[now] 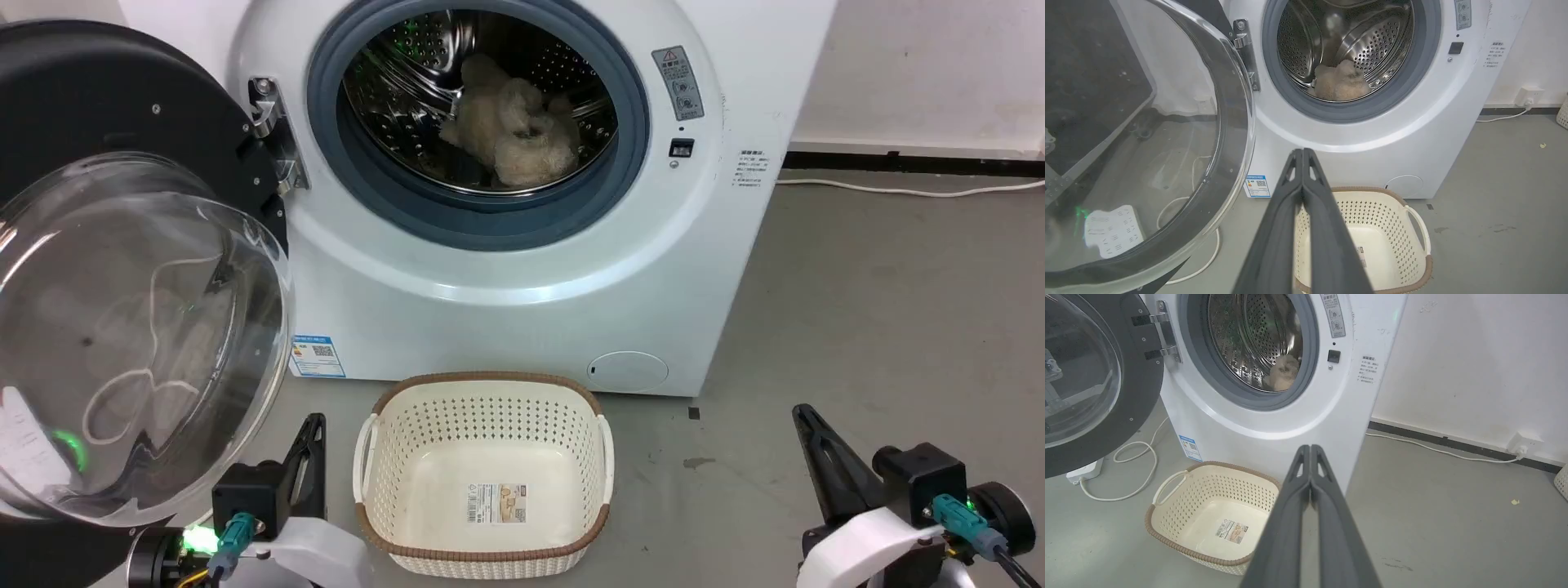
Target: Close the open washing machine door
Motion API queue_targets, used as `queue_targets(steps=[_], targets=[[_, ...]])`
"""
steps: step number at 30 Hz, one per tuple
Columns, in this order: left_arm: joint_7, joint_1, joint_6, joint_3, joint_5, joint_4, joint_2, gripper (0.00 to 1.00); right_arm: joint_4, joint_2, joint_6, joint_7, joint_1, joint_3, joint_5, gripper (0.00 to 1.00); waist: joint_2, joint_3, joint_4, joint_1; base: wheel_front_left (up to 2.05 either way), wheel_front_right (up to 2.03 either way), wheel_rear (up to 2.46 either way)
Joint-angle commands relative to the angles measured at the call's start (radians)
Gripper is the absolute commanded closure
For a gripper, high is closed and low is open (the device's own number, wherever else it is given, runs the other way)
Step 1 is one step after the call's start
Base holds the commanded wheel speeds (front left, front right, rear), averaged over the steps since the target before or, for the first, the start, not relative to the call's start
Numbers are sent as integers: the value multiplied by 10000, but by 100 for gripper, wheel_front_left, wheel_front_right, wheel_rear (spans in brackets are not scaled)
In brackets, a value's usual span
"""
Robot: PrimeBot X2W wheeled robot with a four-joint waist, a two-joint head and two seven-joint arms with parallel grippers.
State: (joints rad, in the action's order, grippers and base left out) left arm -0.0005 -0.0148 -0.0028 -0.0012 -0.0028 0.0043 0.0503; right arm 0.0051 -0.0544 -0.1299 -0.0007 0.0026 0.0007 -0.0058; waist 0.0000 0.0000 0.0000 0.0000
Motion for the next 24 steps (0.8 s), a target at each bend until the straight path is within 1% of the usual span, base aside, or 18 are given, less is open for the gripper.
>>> queue_targets(steps=[1,24], targets=[[5,148,28,12,28,-43,-1,100,-51,41,-8,7,-26,-7,58,100,0,0,0,0,0,0,0],[5,148,28,12,28,-43,-1,100,-51,41,-8,7,-26,-7,58,100,0,0,0,0,0,0,0]])
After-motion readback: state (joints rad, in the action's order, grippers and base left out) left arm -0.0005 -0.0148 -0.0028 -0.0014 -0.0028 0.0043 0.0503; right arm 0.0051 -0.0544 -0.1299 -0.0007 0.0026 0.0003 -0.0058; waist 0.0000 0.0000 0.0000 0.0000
